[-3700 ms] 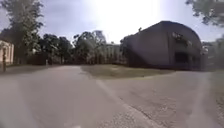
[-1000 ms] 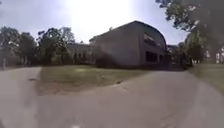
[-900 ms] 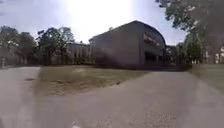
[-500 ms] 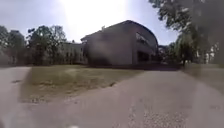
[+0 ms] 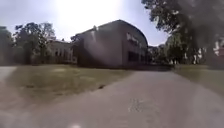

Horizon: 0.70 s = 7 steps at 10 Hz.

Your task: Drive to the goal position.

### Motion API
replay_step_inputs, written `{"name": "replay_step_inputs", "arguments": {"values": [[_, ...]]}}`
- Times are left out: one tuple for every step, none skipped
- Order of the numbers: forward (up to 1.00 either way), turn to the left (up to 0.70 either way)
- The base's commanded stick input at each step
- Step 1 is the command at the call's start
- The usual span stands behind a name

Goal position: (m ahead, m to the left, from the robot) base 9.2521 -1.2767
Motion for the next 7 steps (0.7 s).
{"name": "replay_step_inputs", "arguments": {"values": [[0.7,-0.35],[0.7,-0.35],[0.7,-0.35],[0.7,-0.35],[0.7,-0.35],[0.7,-0.35],[0.7,-0.22]]}}
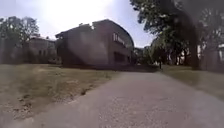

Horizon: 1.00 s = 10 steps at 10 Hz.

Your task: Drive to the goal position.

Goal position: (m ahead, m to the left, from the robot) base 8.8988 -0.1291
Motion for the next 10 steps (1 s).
{"name": "replay_step_inputs", "arguments": {"values": [[0.7,0.0],[0.7,0.0],[0.7,0.0],[0.7,0.0],[0.7,0.0],[0.7,-0.02],[0.7,-0.06],[0.7,-0.04],[0.7,0.0],[0.7,0.0]]}}
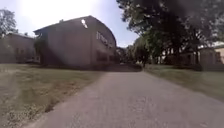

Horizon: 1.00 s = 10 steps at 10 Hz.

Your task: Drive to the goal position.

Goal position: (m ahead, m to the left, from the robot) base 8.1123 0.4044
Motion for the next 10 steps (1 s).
{"name": "replay_step_inputs", "arguments": {"values": [[0.7,0.0],[0.7,0.0],[0.7,0.0],[0.7,0.0],[0.7,0.0],[0.7,0.0],[0.7,0.0],[0.7,0.0],[0.7,0.0],[0.7,0.0]]}}
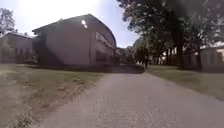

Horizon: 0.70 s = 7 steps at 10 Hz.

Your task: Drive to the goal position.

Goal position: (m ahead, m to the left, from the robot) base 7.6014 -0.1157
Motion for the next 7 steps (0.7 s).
{"name": "replay_step_inputs", "arguments": {"values": [[0.7,0.0],[0.7,0.0],[0.7,0.0],[0.7,0.0],[0.7,0.0],[0.7,-0.34],[0.7,-0.35]]}}
